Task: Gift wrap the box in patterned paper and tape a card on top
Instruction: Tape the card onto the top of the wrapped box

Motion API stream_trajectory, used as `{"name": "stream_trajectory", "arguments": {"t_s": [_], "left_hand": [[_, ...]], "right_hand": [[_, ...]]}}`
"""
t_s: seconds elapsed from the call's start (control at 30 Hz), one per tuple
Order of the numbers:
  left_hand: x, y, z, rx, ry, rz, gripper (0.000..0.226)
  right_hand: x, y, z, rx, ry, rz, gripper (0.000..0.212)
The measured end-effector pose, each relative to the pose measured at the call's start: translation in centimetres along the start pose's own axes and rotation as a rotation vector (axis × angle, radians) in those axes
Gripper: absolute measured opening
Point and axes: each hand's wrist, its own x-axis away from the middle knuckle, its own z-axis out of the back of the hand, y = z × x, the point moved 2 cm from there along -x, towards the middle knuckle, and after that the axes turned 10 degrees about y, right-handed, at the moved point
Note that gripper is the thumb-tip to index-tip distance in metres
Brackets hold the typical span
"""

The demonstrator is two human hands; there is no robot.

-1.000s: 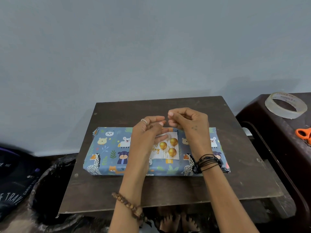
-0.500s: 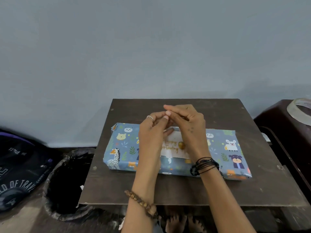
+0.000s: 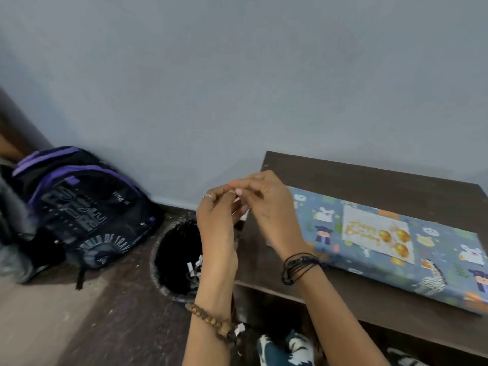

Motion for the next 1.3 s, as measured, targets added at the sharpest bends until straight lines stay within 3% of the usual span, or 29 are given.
{"name": "stream_trajectory", "arguments": {"t_s": [0.23, 0.47, 0.67, 0.83, 1.17, 1.3], "left_hand": [[-5.2, -3.3, 7.7, 0.168, 0.334, 0.158, 0.026], [-9.4, -8.8, 11.2, 0.222, 0.633, 0.354, 0.030], [-11.4, -13.4, 12.8, 0.326, 0.667, 0.542, 0.031], [-11.5, -15.9, 14.7, 0.305, 0.733, 0.640, 0.031], [-11.1, -15.8, 14.5, 0.319, 0.667, 0.550, 0.026], [-10.6, -15.5, 14.5, 0.294, 0.647, 0.551, 0.008]], "right_hand": [[-0.2, 1.4, -10.9, 0.529, -0.418, -0.016, 0.024], [-3.7, 6.6, -15.6, 0.724, -0.560, -0.201, 0.022], [-3.4, 12.3, -18.3, 0.779, -0.527, -0.254, 0.017], [-3.3, 13.3, -19.4, 0.799, -0.590, -0.239, 0.009], [-2.7, 13.4, -19.3, 0.751, -0.561, -0.253, 0.013], [-2.7, 13.2, -19.1, 0.725, -0.509, -0.275, 0.013]]}}
